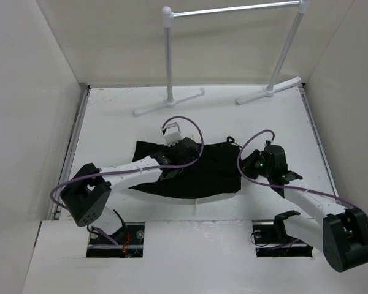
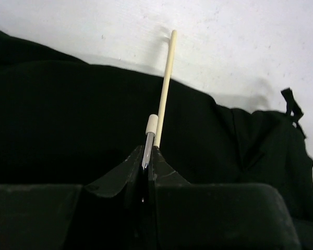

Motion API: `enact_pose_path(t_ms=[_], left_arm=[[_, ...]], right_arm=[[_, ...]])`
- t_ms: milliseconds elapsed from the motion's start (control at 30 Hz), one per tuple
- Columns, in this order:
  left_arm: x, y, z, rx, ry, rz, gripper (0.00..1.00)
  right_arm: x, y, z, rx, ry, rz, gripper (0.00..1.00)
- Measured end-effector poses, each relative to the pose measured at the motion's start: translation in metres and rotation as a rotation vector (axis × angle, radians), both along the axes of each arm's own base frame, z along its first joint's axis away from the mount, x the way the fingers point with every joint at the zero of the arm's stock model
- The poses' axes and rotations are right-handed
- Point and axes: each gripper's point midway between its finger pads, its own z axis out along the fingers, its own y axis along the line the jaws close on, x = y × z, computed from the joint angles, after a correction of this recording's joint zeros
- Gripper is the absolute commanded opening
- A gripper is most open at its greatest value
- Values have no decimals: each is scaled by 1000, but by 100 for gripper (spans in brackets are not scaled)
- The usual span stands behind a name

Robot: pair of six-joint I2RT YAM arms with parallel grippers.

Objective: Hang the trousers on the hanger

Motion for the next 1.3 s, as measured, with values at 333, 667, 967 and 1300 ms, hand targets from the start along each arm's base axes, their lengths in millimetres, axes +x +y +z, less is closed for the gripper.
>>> enact_pose_path(t_ms=[333, 667, 967, 1300], left_arm=[[-24, 5, 2, 43, 46, -32, 0], [-38, 16, 33, -7, 36, -34, 0], [-42, 14, 51, 15, 49, -48, 0], [-40, -3, 103, 31, -51, -99, 0]], right_arm=[[24, 1, 7, 25, -15, -13, 10], [28, -5, -14, 1, 27, -23, 11], [21, -2, -12, -31, 9, -9, 52], [21, -10, 68, -80, -202, 13, 59]])
